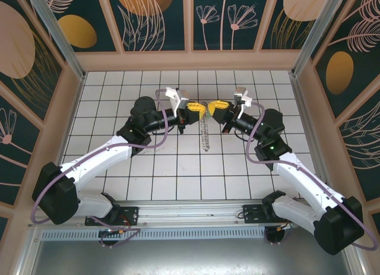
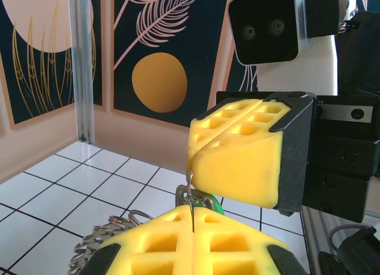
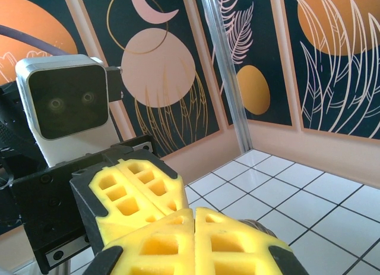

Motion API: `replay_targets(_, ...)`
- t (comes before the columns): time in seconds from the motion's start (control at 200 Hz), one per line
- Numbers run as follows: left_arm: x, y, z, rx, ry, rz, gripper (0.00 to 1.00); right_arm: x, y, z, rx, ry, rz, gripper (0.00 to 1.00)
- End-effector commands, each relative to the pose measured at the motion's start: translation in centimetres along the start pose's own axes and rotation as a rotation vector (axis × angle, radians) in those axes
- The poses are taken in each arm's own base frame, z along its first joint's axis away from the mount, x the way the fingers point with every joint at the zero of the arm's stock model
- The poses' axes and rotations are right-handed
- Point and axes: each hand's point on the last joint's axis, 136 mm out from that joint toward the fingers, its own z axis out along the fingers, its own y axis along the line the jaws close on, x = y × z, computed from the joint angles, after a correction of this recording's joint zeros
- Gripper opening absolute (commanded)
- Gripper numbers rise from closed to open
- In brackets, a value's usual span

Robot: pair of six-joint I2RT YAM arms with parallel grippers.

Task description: Put the keys on the keyring

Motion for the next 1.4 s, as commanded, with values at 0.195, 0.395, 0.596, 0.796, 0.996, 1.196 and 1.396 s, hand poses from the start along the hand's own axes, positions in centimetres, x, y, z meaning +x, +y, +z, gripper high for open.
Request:
replay_targets(0.195, -4.3, -2.8, -0.8, 0.074, -0.118, 0.071, 0.00, 0.7, -1.6, -0.6, 0.049, -0.007, 0.017, 0.00)
replay_targets(0.395, -5.4, -2.6, -1.1, 0.053, -0.160, 0.087, 0.00, 1.6, -0.7, -1.0, 0.003, 0.015, 0.057, 0.00)
replay_targets(0.596, -5.4, -2.4, -0.9, 0.053, -0.170, 0.086, 0.00, 2.1, 0.2, -1.0, -0.050, 0.038, 0.086, 0.00)
replay_targets(0.796, -5.4, -2.3, -0.7, 0.053, -0.178, 0.082, 0.00, 2.7, 1.2, -1.0, -0.117, 0.074, 0.117, 0.00)
replay_targets(0.996, -5.2, -2.0, -0.4, 0.048, -0.179, 0.080, 0.00, 3.1, 1.9, -1.4, -0.156, 0.116, 0.139, 0.00)
replay_targets(1.196, -4.8, -1.7, -0.1, 0.047, -0.173, 0.076, 0.00, 2.0, 1.3, -2.7, -0.133, 0.088, 0.154, 0.32)
replay_targets(1.396, -4.7, -1.4, 0.0, 0.037, -0.174, 0.080, 0.00, -0.1, 1.0, -4.1, -0.086, 0.032, 0.127, 0.40)
